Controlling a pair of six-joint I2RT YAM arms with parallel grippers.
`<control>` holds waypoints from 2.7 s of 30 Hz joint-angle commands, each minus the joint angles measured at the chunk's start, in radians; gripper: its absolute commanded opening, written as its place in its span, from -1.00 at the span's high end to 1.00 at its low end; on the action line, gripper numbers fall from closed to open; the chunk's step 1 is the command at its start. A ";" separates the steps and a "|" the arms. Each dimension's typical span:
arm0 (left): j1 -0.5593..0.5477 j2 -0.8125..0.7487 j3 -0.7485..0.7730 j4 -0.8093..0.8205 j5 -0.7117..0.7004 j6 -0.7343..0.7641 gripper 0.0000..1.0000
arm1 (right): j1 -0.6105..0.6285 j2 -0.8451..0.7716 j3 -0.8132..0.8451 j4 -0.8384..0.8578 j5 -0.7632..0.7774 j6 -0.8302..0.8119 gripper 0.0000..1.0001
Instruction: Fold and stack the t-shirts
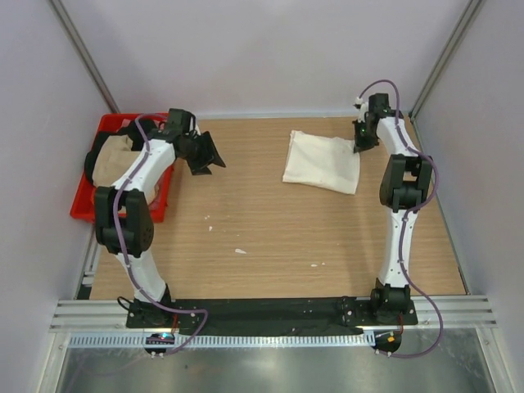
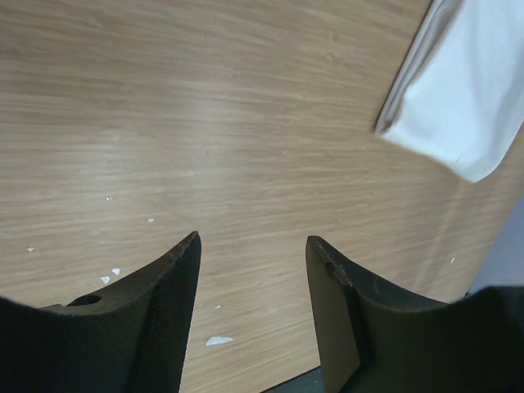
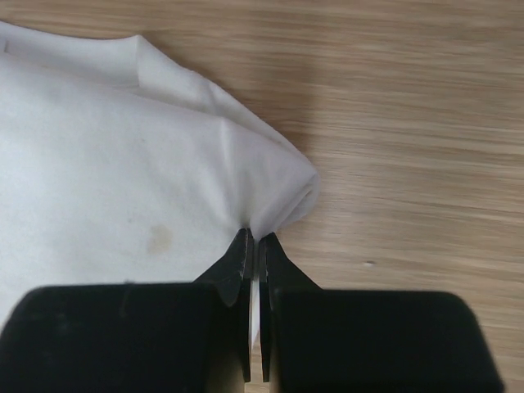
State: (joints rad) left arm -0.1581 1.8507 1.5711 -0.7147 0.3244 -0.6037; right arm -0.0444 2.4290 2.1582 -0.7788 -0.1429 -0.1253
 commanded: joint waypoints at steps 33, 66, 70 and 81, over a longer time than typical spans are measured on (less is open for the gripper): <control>-0.172 -0.153 -0.069 0.008 0.053 0.070 -0.16 | -0.155 0.292 0.437 0.512 0.396 -0.438 0.95; -0.173 -0.395 -0.181 0.150 0.102 0.087 -0.22 | -0.157 -0.171 -0.127 0.227 0.103 0.219 0.98; -0.173 -0.401 -0.195 0.153 0.097 0.085 -0.22 | -0.157 -0.174 -0.179 0.225 0.075 0.242 0.97; -0.173 -0.392 -0.198 0.152 0.094 0.079 -0.22 | -0.156 -0.120 -0.190 0.201 0.127 0.231 0.97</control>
State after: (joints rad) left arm -0.3317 1.4822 1.3769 -0.5941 0.4053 -0.5381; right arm -0.1986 2.3035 1.9598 -0.5697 -0.0376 0.1085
